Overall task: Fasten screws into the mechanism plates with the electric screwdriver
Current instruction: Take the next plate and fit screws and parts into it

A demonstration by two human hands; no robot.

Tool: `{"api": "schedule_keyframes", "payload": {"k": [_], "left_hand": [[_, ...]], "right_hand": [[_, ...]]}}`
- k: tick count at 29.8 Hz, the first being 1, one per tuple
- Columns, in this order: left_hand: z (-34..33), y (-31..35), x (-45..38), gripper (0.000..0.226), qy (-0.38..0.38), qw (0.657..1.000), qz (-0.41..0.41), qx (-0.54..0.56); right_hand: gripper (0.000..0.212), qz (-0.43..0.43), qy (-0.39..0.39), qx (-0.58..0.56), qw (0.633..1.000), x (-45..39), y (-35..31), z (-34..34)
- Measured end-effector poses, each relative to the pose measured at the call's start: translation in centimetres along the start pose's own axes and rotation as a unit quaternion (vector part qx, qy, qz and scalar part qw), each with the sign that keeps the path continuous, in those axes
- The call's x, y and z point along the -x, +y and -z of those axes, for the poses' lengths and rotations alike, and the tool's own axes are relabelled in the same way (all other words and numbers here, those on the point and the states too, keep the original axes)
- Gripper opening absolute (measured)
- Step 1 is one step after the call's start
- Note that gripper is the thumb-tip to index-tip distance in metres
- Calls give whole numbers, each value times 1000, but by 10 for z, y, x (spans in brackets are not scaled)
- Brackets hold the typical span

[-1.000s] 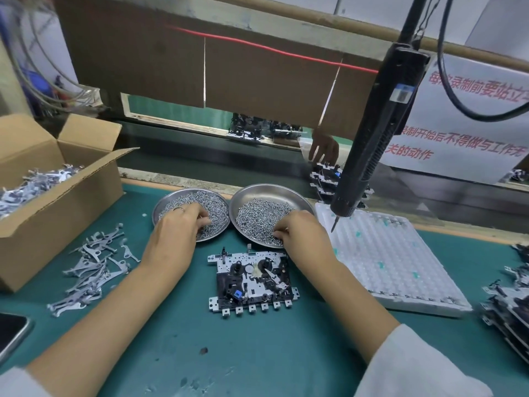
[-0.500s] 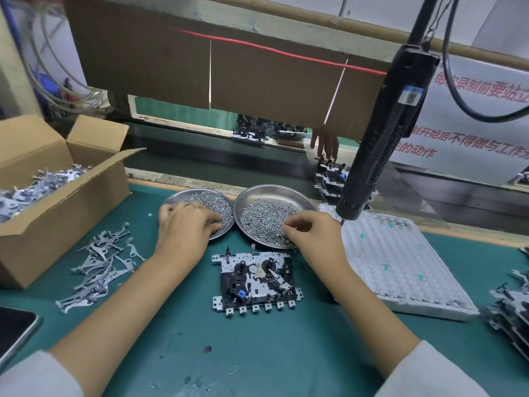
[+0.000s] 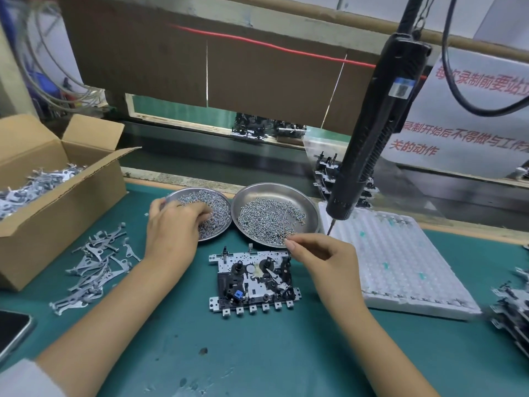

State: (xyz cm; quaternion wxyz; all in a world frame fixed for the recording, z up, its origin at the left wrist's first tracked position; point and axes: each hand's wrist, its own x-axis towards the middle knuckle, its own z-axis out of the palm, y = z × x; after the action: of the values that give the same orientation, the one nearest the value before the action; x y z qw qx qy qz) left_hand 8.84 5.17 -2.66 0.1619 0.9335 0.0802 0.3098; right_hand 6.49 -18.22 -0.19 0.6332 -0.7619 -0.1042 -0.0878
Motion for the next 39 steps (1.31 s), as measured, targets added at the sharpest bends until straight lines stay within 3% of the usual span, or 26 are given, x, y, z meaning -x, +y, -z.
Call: {"api": "schedule_keyframes", "payload": {"k": [16, 21, 27, 30, 34, 39], "left_hand": [[13, 8, 13, 11, 7, 991, -29, 131], [9, 5, 12, 4, 4, 996, -29, 85], [8, -5, 6, 14, 0, 998, 13, -65], [4, -2, -2, 20, -13, 998, 15, -66], [-6, 6, -15, 24, -94, 994, 15, -62], [-8, 12, -16, 11, -64, 994, -1, -85]], "right_hand": [[16, -53, -10, -106, 993, 6, 1, 1], [16, -46, -2, -111, 993, 6, 1, 3], [16, -38, 4, -98, 994, 6, 1, 2], [16, -36, -2, -93, 995, 7, 1, 1], [18, -43, -4, -100, 994, 8, 1, 0], [20, -40, -4, -101, 994, 8, 1, 1]]}}
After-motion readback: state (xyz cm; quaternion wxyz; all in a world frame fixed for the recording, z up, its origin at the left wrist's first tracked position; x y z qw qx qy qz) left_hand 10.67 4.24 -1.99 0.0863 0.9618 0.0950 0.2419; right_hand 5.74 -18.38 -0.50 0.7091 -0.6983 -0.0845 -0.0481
